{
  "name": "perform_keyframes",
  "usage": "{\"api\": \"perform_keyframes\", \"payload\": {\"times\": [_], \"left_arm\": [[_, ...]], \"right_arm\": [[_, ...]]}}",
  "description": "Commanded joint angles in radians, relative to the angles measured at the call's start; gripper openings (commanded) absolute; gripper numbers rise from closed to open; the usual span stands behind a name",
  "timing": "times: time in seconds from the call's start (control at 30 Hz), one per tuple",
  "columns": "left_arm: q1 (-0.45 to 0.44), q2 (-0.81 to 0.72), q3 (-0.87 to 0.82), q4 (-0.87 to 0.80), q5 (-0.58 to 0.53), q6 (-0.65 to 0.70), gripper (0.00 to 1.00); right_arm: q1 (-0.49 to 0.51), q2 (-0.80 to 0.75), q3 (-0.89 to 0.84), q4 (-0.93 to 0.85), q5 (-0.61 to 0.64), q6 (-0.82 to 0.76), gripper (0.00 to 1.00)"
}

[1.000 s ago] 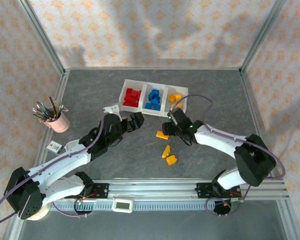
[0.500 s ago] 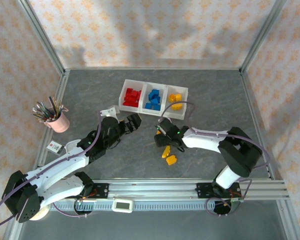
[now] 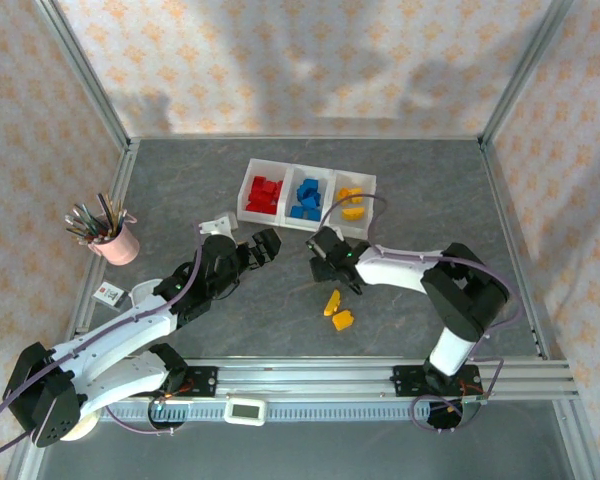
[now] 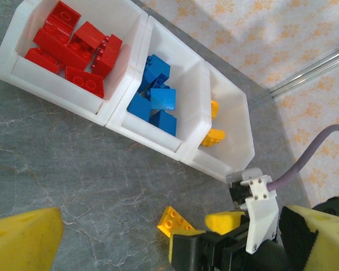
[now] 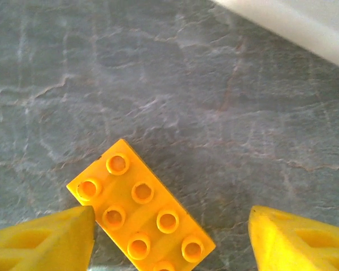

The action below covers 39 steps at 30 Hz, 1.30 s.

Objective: Sort the legos into containers by color
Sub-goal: Pick up the lego from the center of the table.

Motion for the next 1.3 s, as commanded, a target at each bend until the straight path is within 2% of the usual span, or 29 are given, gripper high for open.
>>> {"api": "perform_keyframes", "payload": {"times": [0.0,0.2,0.57,0.83,1.27], "left_arm": [[0.011,-0.015,0.002,-0.016,-0.019,0.006,0.99],[0.016,-0.009,0.002,-0.014,-0.013,0.008,0.99],[0.019,-0.007,0.001,-0.012,-0.007,0.005,0.99],[0.021,-0.023,-0.002,-0.02,-0.009,0.005,0.99],[0.022,0.041,0.073,-0.01,0.045,0.047,0.99]], "right_arm": [[-0.023,0.023,0.023,-0.014,-0.012,0.022,0.65],[-0.032,0.026,0.002,0.004,-0.09,0.001,0.56],[-0.032,0.054,0.001,0.007,-0.096,-0.019,0.42],[-0.033,0.028,-0.001,0.012,-0.109,-0.019,0.27],[-0.062,-0.163,0.04,-0.037,-0.153,-0.006,0.26]]}}
